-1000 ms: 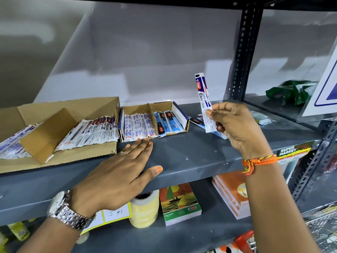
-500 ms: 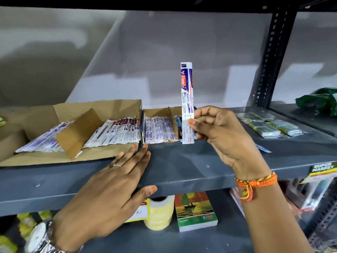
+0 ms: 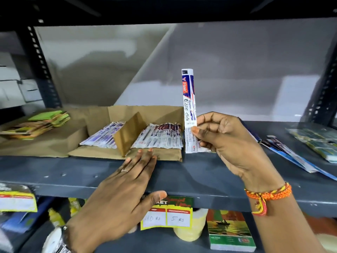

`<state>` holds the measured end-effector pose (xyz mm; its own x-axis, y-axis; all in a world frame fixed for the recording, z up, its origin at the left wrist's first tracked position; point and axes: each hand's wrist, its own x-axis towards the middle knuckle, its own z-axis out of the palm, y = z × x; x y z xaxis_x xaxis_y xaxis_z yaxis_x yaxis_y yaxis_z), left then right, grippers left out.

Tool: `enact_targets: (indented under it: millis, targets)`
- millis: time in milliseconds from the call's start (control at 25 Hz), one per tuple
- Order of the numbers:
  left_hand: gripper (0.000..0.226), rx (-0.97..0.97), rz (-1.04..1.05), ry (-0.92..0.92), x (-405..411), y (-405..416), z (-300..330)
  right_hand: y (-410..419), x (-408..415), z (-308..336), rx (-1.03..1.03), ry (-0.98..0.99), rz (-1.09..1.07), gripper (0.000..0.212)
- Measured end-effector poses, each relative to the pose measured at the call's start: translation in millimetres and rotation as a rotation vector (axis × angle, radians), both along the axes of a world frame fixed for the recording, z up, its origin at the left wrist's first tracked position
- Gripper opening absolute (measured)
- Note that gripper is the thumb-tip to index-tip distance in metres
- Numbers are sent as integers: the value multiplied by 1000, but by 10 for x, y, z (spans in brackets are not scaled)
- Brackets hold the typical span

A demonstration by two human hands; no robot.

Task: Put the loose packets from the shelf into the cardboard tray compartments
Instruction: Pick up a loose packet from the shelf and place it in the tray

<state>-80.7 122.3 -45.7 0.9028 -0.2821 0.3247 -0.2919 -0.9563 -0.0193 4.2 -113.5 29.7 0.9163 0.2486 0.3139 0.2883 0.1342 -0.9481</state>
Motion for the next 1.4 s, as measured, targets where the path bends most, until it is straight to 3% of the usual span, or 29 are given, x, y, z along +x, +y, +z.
enact_targets:
  millis: [360,440,600,720,920,1080,1160,1280,1400]
  targets:
    - [93,-25,49,60,-1,89,26,422,274,81,-128,-4,-51,26]
    - [94,-51,45,57,7,91,28,550,409,130,-313,-81,-132,30]
    - [93,-72,41,14,36,64,25,788,636,218,-862,-319,-288,19]
    - [89,-73,41,-23,61,16,17,890,774,128,-1085,-406,-349,20]
    - [85,-81,37,-97,53,-9,-5,965,824,-27,-1169,-440,-389,9]
    - [83,-93,37,-131,30,-43,10,996,761,-59,-1241,-486,-427,37]
    - [83,-85,43,-139,25,-51,10,991,728,-65,-1261,-533,-421,41]
    - [80,-73,56,-143,19,-60,7,962,639,-41,-1275,-616,-424,29]
    - [80,-70,70,-135,15,-68,2,801,493,67,-1160,-635,-448,13]
